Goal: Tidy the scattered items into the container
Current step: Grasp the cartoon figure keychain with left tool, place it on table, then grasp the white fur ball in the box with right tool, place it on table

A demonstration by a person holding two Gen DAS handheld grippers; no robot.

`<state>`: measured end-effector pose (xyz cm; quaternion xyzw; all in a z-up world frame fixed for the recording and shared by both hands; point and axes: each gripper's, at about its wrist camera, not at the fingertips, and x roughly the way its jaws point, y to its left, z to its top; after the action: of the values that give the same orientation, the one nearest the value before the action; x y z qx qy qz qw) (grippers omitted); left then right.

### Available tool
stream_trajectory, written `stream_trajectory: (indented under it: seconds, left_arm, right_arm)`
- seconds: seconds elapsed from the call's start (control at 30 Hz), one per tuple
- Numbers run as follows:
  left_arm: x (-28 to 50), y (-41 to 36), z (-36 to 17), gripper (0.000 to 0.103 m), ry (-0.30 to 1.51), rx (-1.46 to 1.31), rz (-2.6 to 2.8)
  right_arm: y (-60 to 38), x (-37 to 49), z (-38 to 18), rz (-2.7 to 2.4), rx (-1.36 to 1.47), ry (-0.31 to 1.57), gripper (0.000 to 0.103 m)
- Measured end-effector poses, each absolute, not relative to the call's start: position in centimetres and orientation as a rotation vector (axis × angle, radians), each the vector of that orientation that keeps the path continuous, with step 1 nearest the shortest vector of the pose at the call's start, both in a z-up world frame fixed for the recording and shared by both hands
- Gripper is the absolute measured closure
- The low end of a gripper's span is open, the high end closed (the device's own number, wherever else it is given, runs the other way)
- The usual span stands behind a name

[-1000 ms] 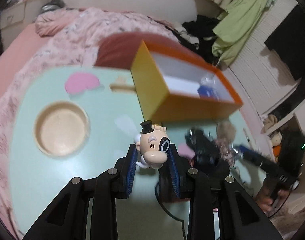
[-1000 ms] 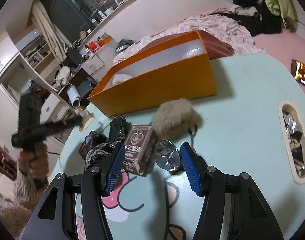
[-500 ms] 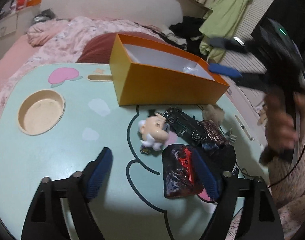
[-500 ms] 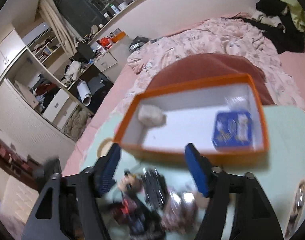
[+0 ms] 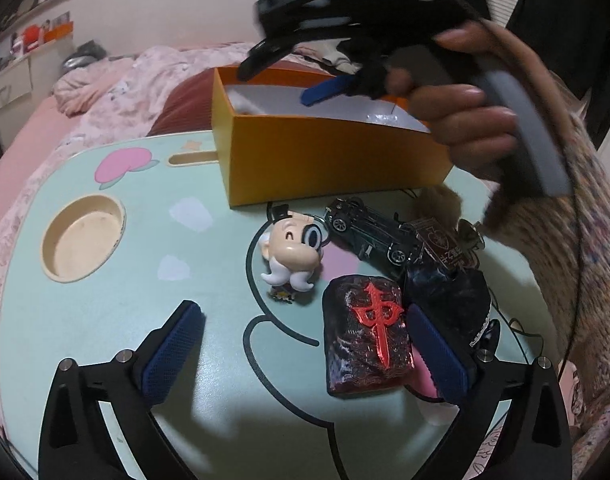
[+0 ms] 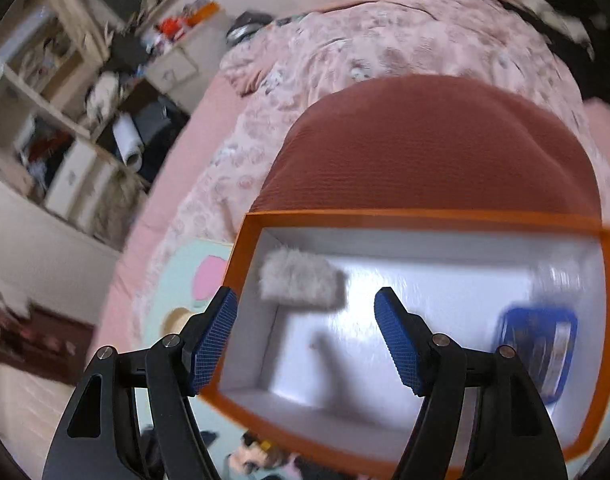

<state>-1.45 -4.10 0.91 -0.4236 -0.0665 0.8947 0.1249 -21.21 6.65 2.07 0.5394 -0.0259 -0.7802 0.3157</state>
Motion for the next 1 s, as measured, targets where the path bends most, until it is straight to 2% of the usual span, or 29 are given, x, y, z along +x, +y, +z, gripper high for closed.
stream_trajectory:
  seconds: [0.2, 0.27, 0.3, 0.37, 0.4, 0.43, 0.53, 1.0]
  left_arm:
    - [-1.3, -4.1, 1.0, 0.001, -0.215, -1.23, 2.602]
    - [-1.3, -4.0, 1.0, 0.001, -0.217, -1.228, 2.604]
    - [-1.3, -4.0, 1.0, 0.001, -0.217, -1.229, 2.604]
    - [-1.3, -4.0, 1.0, 0.001, -0.216, -1.229, 2.604]
    - [-1.3, -4.0, 1.0, 0.001, -0.218, -1.229, 2.604]
    - [-1.3, -4.0, 1.0, 0.001, -0.218, -1.228, 2.603]
    - [-1.3, -4.0, 1.1, 0.001, -0.217, -1.23, 2.604]
    - [-1.1, -4.1, 1.3, 0.001, -0.24, -1.229, 2.615]
  right_arm:
    - [4.6, -23.2, -0.8, -1.991, 1.535, 0.014, 0.032]
    - [4.4, -23.0, -1.5, -1.994, 1.558, 0.064, 0.05]
    - [4.3, -22.7, -1.5, -1.995, 1.546, 0.091, 0.063]
    - [4.4, -22.2, -1.3, -2.007, 1.518, 0.132, 0.064]
    - [4.7, -22.1, -1.3, -2.013, 1.509, 0.128, 0.086]
    - [5.0, -22.0, -1.4, -2.006, 1.51, 0.11, 0.092]
    - [6.4, -21.7, -1.1, -2.011, 1.463, 0.017, 0.092]
    - [13.8, -17.1, 5.3, -2.095, 1.169, -0.176, 0.092]
